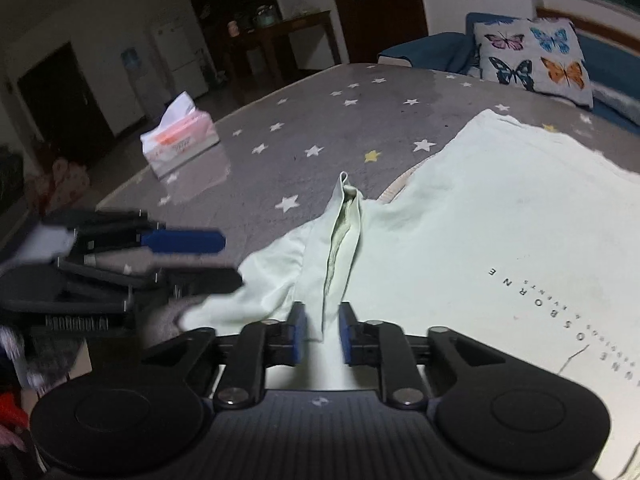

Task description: Fold clothes

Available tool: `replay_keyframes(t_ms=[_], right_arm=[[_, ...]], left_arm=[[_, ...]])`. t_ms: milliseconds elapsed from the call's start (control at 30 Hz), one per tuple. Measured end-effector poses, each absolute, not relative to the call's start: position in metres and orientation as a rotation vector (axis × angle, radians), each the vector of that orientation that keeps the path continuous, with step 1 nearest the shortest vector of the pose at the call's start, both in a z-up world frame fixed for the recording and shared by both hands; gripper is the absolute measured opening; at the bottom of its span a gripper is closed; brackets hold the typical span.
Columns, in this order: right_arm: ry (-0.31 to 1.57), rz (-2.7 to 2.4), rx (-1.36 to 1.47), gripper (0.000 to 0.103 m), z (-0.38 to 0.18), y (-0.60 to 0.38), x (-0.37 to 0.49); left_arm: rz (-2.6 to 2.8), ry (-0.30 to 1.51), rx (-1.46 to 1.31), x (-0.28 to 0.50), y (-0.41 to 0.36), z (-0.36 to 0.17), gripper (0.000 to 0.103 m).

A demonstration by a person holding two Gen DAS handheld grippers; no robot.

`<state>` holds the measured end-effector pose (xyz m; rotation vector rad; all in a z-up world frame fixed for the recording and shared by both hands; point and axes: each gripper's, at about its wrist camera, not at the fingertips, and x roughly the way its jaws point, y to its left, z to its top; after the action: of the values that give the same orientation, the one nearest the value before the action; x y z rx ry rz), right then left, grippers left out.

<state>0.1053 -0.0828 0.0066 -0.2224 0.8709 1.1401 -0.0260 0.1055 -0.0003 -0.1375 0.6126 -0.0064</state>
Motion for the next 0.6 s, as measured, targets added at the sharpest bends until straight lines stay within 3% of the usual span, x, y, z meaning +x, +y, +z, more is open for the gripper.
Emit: replay_keyframes(t_ms=[200, 267, 500, 600], right_arm=[[0.903, 1.143, -0.201, 0.022, -0.002, -0.073, 0.108], [0.893, 1.146, -0.203, 0.003, 0.002, -0.075, 0.105], [0.850, 1.085, -0.233, 0.002, 0.024, -0.100, 0.092], [0.866, 1.077, -0.262, 0.007, 0.021, -0.101, 0.091]], left_arm=[[-0.009, 0.629, -0.121, -0.024, 0.102, -0.005, 0.046], [-0.010, 0.626, -0.119, -0.024, 0.102, -0.004, 0.046], [-0.009, 0.593, -0.116, -0.023, 0.105, 0.003, 0.046], [-0.018, 0.593, -0.114, -0.018, 0.102, 0.002, 0.044]])
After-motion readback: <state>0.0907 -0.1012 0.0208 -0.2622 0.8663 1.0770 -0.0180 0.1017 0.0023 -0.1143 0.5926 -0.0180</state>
